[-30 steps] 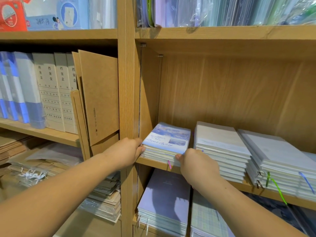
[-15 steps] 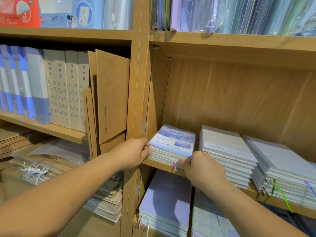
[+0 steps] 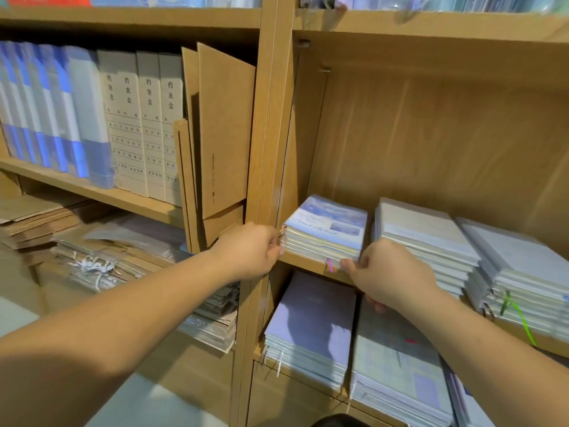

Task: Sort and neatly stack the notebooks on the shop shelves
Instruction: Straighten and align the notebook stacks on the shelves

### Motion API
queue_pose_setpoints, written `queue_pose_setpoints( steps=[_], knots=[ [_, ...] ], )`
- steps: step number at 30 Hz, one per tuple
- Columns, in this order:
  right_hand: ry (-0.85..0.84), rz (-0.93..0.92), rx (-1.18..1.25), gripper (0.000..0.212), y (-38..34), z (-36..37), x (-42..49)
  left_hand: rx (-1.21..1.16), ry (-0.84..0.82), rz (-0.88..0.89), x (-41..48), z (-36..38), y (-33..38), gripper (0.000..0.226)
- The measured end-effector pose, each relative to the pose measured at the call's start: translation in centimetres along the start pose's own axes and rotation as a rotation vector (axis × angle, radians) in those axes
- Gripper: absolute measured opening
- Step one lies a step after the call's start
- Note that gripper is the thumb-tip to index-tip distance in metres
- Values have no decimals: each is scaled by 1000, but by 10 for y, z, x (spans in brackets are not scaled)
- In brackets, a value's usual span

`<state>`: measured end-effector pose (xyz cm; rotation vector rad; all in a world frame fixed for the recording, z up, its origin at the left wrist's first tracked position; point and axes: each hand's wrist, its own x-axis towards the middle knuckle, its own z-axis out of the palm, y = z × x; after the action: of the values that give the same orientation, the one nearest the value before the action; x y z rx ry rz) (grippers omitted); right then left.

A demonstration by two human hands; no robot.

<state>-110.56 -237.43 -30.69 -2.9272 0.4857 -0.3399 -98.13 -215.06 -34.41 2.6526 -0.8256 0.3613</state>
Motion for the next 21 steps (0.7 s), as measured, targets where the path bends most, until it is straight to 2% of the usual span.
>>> queue_pose_setpoints(
  steps=[3,6,12,21],
  knots=[
    [43,-76,-61,53,6,3,-13,-44,-60,-17,-19,10,2,28],
    [-16,-110,-64,51,8,13,-27,-84,-101,-31,-39,22,13,29],
    [-156,-201,-35,52,5,48,-52,-166,-87,-100,-79,46,38,31],
    [-187,-226,-2,50,-9,114,-40,-262,-72,-204,-91,106,27,31]
  ],
)
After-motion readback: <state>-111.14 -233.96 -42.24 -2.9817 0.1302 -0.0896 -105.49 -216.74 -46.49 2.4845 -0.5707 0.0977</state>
